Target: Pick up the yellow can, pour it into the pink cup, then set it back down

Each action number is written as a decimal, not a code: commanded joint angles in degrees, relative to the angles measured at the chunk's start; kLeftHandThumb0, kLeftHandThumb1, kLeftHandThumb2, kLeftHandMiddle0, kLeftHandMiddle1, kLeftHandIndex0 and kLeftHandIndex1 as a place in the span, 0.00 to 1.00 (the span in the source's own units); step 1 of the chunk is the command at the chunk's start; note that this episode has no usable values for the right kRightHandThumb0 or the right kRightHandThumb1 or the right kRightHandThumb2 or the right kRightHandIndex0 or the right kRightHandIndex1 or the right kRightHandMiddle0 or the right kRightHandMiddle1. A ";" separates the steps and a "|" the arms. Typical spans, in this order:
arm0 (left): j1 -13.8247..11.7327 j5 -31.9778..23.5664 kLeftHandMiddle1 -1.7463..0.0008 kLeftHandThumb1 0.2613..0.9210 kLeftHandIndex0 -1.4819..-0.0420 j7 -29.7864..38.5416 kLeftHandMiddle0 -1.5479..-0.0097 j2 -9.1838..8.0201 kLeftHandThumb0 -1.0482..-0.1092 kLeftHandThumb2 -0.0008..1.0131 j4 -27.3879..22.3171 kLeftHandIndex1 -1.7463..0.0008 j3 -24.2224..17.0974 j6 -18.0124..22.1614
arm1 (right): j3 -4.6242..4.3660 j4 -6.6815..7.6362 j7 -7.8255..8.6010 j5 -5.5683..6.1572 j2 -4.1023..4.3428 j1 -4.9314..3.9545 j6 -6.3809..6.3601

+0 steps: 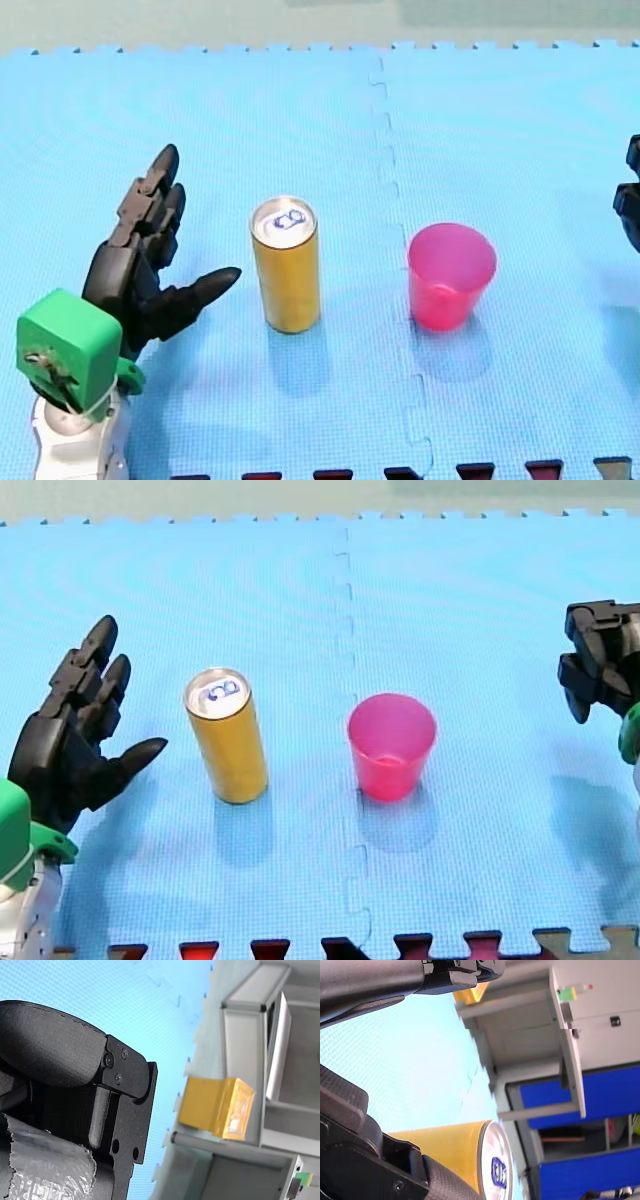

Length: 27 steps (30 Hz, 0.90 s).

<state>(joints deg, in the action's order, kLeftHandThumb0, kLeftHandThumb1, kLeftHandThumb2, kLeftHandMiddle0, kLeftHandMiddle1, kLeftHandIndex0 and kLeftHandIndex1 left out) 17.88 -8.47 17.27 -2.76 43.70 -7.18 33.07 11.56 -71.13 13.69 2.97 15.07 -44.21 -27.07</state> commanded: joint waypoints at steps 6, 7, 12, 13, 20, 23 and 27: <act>-1.13 -0.23 1.00 0.67 0.96 1.40 0.98 -0.58 0.16 0.00 -3.58 1.00 0.81 -4.06 | 0.16 -0.03 0.22 0.08 0.26 -0.18 -0.47; -1.22 -0.17 1.00 0.67 0.96 1.51 0.98 -0.64 0.16 0.00 -3.89 1.00 0.91 -4.38 | 0.14 -0.04 0.22 0.04 0.26 -0.17 -0.49; -1.56 0.23 1.00 0.67 0.96 2.05 0.98 -1.06 0.16 0.00 -5.59 1.00 1.58 -6.52 | 0.03 0.01 0.21 -0.09 0.30 -0.07 -0.61; -1.61 0.34 1.00 0.67 0.96 2.13 0.98 -1.08 0.16 0.00 -5.97 1.00 1.74 -6.93 | -0.03 0.05 0.16 -0.14 0.29 -0.02 -0.65; -2.23 1.36 1.00 0.67 0.95 3.11 0.97 -1.98 0.15 0.00 -9.02 1.00 3.35 -11.10 | -0.27 0.26 -0.22 -0.23 0.01 0.19 -0.80; -2.29 1.47 1.00 0.67 0.95 3.51 0.97 -2.44 0.15 0.00 -9.86 1.00 3.67 -12.51 | -0.35 0.31 -0.31 -0.24 -0.03 0.15 -0.78; -2.13 1.31 1.00 0.67 0.95 3.68 0.97 -2.58 0.15 0.00 -10.34 1.00 3.81 -13.86 | -0.43 0.41 -0.43 -0.24 -0.08 0.18 -0.78</act>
<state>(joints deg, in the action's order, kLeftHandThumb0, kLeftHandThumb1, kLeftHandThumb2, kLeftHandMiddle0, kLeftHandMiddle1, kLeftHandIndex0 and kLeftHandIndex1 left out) 15.69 -7.11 20.92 -5.05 33.73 -3.45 19.69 11.09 -70.98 13.34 2.78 14.92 -44.08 -27.66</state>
